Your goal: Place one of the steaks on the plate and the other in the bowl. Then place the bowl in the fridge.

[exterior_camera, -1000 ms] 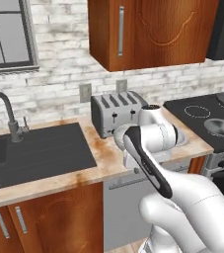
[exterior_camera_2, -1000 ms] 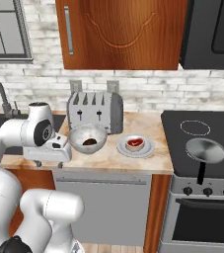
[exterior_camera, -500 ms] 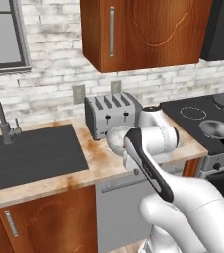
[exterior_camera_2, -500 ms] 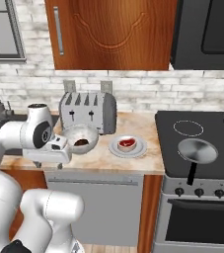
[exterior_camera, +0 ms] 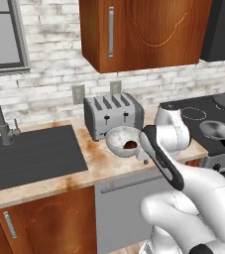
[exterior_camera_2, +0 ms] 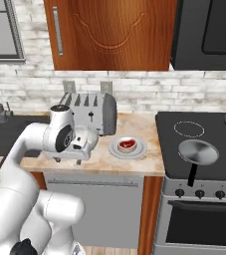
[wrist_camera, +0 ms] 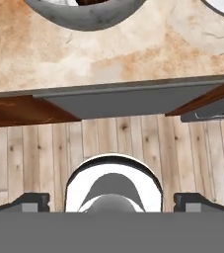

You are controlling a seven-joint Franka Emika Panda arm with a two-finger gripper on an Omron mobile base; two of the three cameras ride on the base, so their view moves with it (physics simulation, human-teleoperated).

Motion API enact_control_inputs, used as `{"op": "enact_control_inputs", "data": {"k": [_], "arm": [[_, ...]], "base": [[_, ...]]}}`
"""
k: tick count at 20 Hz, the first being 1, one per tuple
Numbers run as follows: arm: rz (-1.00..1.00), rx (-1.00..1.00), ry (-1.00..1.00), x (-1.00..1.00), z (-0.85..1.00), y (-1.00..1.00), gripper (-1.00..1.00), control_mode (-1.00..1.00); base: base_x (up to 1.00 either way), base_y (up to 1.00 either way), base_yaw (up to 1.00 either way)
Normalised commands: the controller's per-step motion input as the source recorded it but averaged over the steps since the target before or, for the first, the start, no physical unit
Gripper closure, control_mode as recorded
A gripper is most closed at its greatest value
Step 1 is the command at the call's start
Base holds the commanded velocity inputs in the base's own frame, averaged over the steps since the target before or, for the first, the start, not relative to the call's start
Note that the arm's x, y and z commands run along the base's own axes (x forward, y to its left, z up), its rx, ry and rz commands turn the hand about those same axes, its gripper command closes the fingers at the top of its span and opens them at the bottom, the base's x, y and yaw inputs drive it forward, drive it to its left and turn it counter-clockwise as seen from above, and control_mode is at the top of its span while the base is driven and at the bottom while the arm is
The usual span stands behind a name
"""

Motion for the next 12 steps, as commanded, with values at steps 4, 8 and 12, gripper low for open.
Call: {"op": "enact_control_inputs", "data": {"k": [4,8,12], "arm": [[-0.27,0.34,0.02,0.98,0.41,-0.08,-1.0,-1.0],[-0.39,0.27,0.02,0.83,0.39,-0.36,-1.0,-1.0],[-0.29,0.0,0.0,0.61,-0.16,-0.21,-1.0,-1.0]], "base": [[0.0,0.0,0.0],[0.0,0.0,0.0],[0.0,0.0,0.0]]}}
